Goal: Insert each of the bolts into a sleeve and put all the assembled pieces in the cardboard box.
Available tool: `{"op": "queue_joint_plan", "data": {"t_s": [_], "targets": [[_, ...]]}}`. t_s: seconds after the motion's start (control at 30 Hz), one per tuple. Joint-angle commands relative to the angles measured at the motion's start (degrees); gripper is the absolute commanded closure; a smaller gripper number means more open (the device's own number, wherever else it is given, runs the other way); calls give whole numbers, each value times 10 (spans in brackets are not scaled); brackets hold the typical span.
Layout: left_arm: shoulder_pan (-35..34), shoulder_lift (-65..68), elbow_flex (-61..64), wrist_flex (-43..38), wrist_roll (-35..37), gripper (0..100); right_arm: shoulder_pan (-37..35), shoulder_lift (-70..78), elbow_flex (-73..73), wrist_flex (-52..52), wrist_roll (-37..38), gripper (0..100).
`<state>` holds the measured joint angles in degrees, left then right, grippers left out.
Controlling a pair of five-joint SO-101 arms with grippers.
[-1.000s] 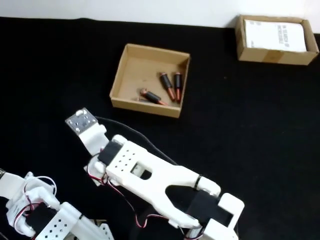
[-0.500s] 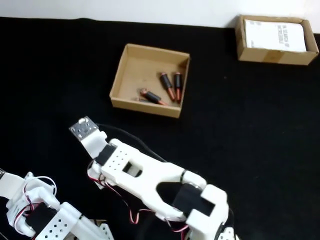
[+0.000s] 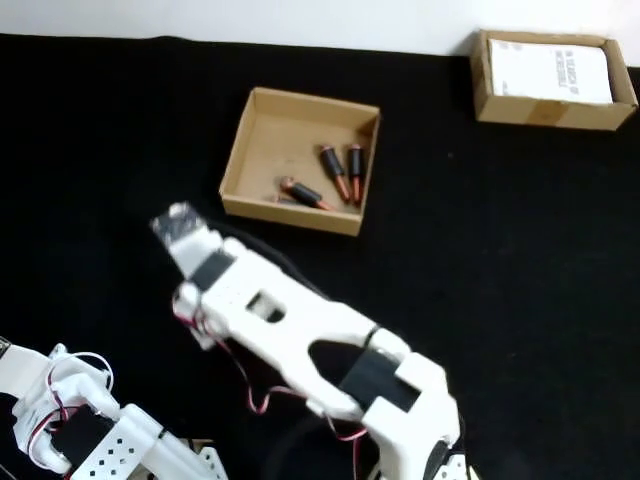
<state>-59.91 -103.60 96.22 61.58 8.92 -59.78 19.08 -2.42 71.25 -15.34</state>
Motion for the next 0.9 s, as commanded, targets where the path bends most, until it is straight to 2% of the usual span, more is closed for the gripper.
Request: {"op": "queue_joint_plan", "data": {"t_s": [0.0, 0.17, 0.23, 0.37, 0.5, 0.6, 0.8, 0.87], "targets": [[4, -1, 9, 1, -4, 973, 46, -5, -171, 125, -4, 991], [69, -1, 1, 7, -3, 973, 98, -5, -430, 296, -4, 991], [120, 0, -20, 33, -3, 973, 127, -19, -502, 300, -4, 991], [232, 0, -95, 100, -3, 973, 191, -124, -515, 299, -3, 991], [336, 7, -145, 104, -28, 973, 236, -247, -436, 299, -2, 991], [428, 62, -180, 104, -37, 970, 265, -358, -313, 299, -2, 991], [573, 302, -298, 104, -40, 970, 367, -590, -35, 291, 0, 991], [609, 394, -349, 107, -76, 970, 415, -663, 49, 278, 1, 991]]}}
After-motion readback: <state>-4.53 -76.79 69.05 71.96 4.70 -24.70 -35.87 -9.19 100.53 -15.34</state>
